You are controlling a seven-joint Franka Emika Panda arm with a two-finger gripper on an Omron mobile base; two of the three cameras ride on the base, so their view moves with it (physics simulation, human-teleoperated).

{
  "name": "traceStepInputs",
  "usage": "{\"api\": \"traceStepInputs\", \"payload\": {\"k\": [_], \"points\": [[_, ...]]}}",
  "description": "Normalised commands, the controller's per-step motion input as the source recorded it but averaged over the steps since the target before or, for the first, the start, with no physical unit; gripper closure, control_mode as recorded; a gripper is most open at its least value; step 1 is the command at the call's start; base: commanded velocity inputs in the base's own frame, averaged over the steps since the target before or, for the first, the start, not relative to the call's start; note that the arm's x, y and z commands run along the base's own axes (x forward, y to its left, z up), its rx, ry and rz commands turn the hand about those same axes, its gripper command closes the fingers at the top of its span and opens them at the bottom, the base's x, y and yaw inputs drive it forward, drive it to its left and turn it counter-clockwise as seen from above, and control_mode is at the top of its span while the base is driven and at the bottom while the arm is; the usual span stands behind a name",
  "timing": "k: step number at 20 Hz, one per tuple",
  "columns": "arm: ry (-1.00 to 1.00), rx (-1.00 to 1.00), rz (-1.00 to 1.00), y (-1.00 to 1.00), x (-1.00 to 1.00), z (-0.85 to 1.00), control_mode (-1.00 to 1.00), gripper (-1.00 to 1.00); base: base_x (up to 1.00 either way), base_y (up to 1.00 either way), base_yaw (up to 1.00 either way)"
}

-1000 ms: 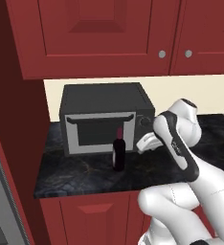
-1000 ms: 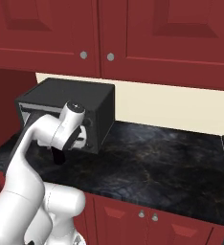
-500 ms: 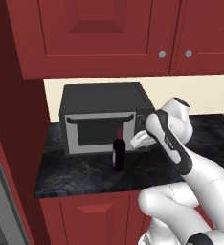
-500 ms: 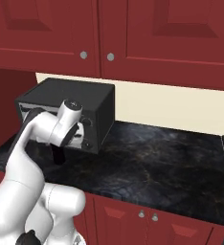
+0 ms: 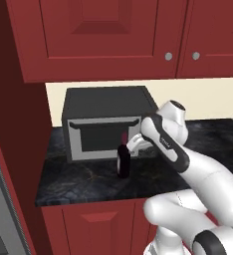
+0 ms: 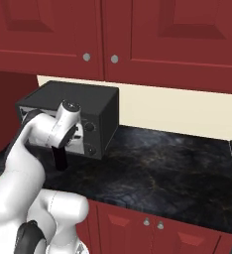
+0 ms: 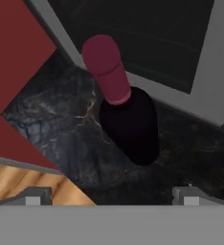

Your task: There is a wine glass and glass cup on the dining counter. Place the wine bottle next to the wine glass and the juice bottle next to the glass cup.

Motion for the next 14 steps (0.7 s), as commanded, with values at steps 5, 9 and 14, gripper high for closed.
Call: {"api": "traceStepInputs", "payload": {"k": [5, 9, 14], "points": [[-0.07, -0.05, 0.0, 0.25, 0.18, -0.12, -1.0, -1.0, 0.0, 0.0, 0.0], [-0.09, -0.07, 0.0, 0.23, 0.18, -0.14, -1.0, -1.0, 0.0, 0.0, 0.0], [-0.1, -0.11, 0.0, 0.04, 0.21, -0.17, -1.0, -1.0, 0.0, 0.0, 0.0]]}}
